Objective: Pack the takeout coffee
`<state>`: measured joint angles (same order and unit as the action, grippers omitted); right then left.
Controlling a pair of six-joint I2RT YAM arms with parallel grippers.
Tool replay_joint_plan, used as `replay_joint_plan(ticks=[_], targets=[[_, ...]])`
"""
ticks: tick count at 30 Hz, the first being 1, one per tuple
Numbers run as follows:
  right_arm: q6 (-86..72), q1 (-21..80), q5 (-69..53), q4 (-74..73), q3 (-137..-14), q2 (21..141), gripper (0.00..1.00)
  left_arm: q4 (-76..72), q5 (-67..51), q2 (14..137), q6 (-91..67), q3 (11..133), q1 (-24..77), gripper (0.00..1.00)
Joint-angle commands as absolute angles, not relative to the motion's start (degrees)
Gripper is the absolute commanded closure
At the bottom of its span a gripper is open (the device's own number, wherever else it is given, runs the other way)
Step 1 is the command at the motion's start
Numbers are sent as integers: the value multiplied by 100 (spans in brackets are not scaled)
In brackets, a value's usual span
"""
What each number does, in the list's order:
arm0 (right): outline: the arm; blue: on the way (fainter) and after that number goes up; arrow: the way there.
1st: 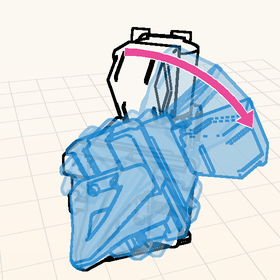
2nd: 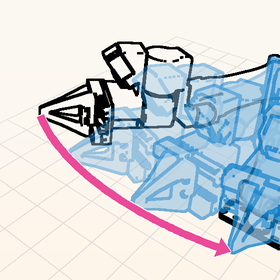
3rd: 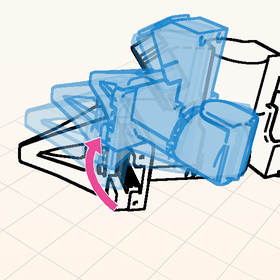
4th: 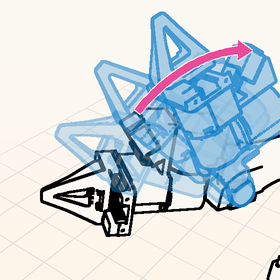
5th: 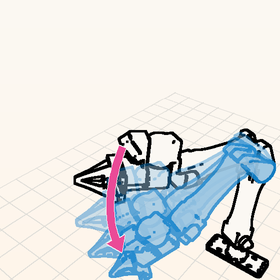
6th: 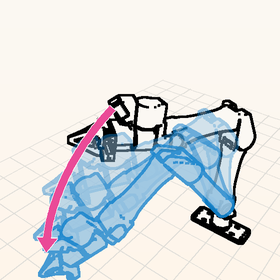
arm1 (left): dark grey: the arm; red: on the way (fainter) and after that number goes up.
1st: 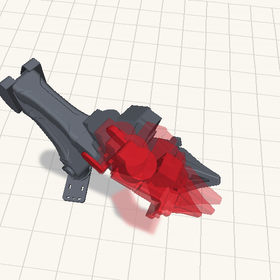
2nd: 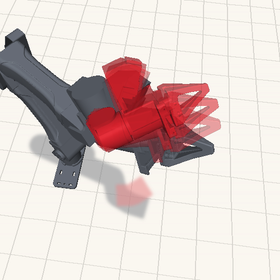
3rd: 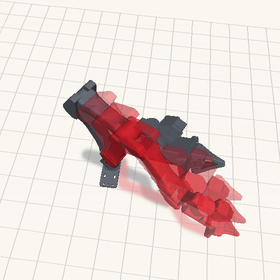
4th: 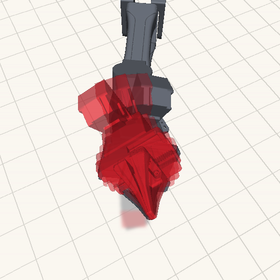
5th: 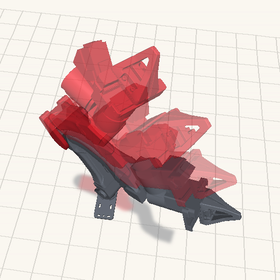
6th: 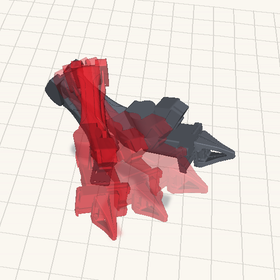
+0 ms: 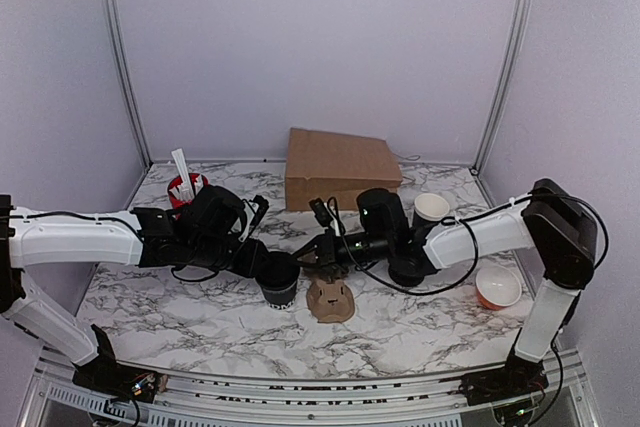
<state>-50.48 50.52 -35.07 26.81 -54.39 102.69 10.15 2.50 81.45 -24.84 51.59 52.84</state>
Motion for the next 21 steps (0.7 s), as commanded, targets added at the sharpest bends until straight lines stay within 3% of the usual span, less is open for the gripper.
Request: replay_joint_plan(ticks=[1,8,16,21], targets=[[-4563,5098,-2965,1679,-5964,9879,100,1553,308,8253,-2452,5238,5326,80],[-3815,5089,-2007,358,-6354,9622,97,1707,480,8094,-2368,5575,5326,77],[-3120,5104,-1676,-557,-6785,9856,78,1903,561,7795,-2434,5685,5317,62],[-2735,5132,-1569,-1036,-7150,10060,72,2007,529,7453,-2621,5455,5315,61]])
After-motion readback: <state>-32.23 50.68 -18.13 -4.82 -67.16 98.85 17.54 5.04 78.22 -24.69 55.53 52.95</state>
